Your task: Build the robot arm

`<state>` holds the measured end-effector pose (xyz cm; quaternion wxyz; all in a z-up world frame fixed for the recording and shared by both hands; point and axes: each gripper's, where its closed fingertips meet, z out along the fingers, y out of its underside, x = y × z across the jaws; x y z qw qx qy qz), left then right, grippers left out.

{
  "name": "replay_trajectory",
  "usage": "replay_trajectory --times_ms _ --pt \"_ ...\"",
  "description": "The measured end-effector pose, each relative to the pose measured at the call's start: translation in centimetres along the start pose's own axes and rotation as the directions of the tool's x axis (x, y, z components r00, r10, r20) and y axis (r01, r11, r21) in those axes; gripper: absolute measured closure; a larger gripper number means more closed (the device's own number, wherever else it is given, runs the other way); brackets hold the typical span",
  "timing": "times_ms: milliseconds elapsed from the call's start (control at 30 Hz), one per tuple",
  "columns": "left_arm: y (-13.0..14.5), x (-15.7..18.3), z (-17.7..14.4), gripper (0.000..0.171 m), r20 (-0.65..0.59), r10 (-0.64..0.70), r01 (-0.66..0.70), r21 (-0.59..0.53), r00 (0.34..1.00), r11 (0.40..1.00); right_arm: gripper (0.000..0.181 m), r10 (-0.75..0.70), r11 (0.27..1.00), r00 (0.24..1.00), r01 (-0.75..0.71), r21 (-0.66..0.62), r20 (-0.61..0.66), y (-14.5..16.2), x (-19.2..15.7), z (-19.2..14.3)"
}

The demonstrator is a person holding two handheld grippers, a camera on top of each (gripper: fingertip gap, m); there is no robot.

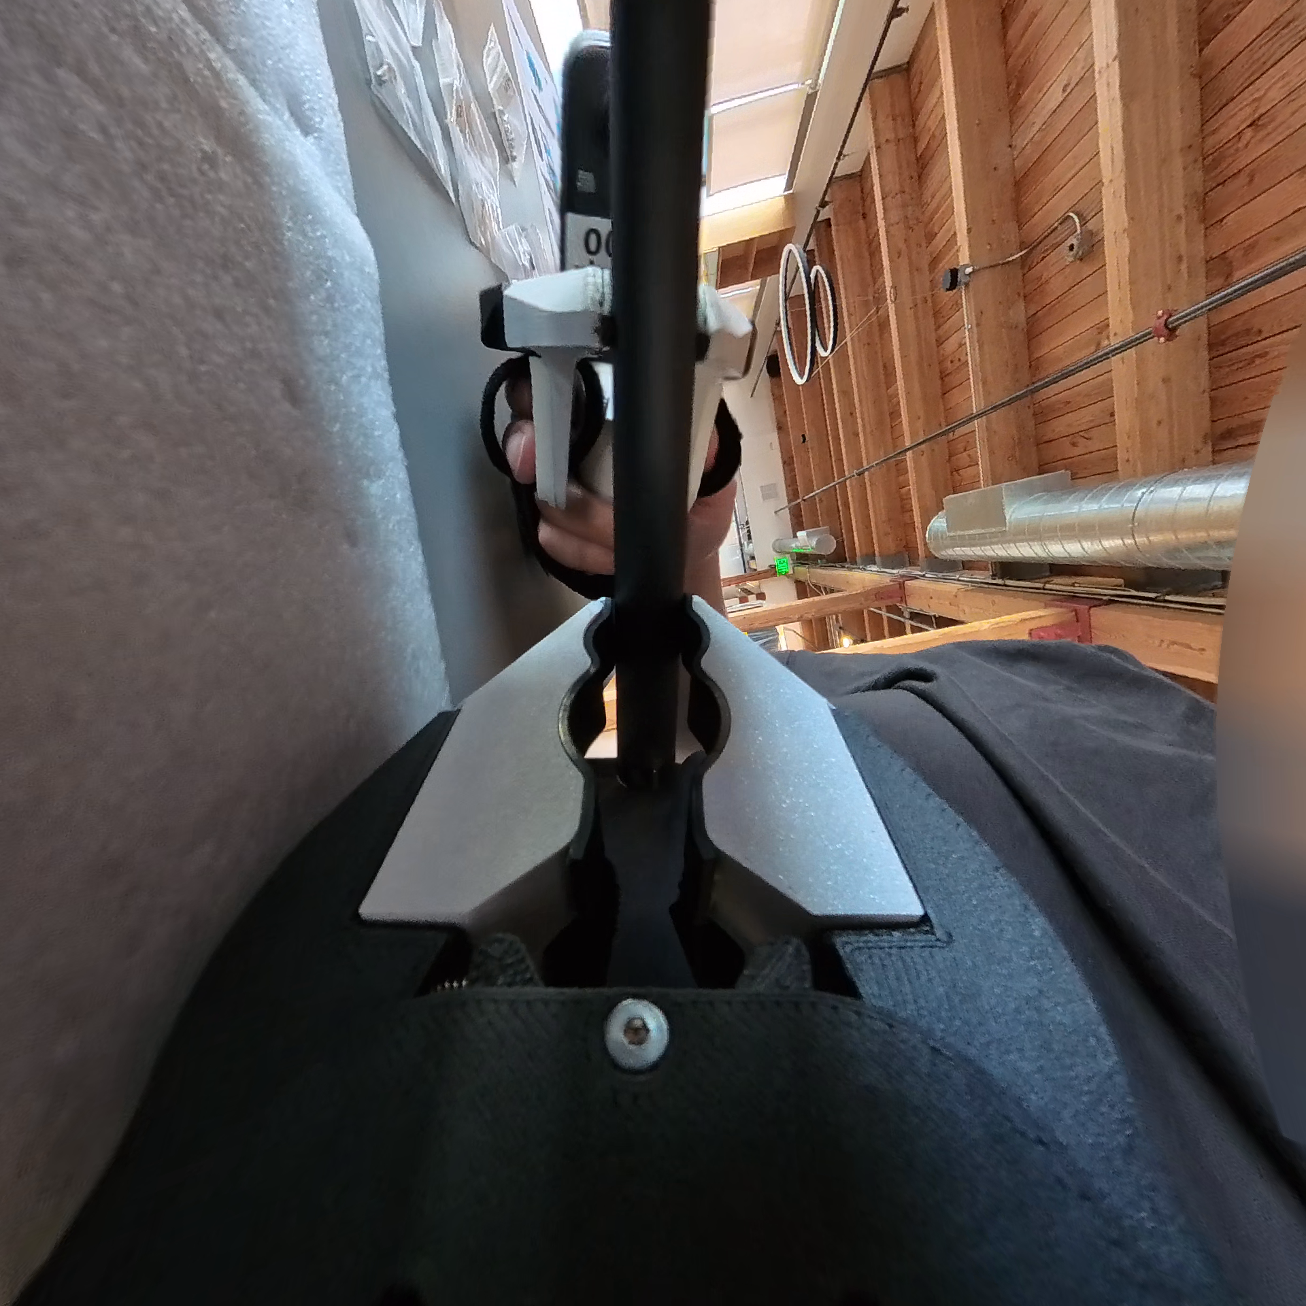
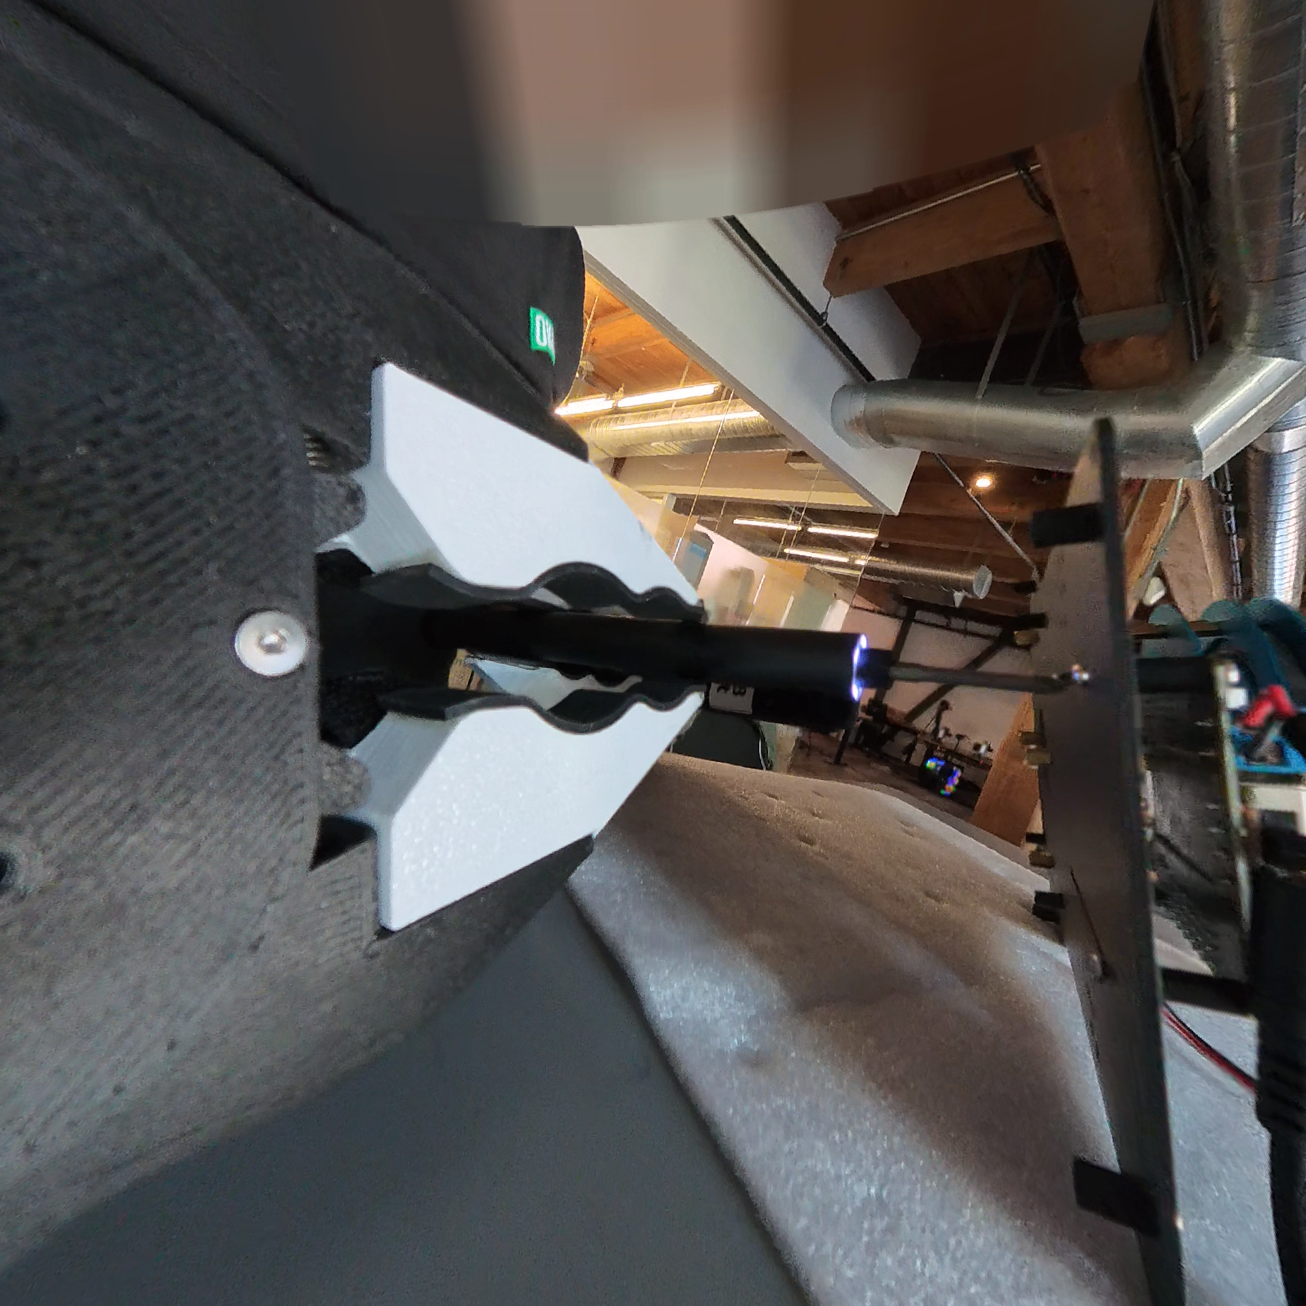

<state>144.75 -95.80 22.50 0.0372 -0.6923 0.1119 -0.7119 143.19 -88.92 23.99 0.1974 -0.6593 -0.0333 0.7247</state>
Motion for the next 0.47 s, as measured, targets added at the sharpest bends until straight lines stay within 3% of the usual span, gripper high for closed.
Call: replay_trajectory --times_ms 267,467 --pt "0.8 0.0 -2.4 0.155 0.031 0.016 -0.016 0.008 0.999 1.0 0.166 -0.048 0.999 0.999 0.047 -0.02 -0.025 1.3 0.0 2.7" --pt "0.0 0.2 -5.2 0.155 0.039 0.021 -0.022 0.036 0.999 0.999 0.166 -0.059 0.998 0.998 0.059 0.029 -0.019 0.8 0.1 4.7"
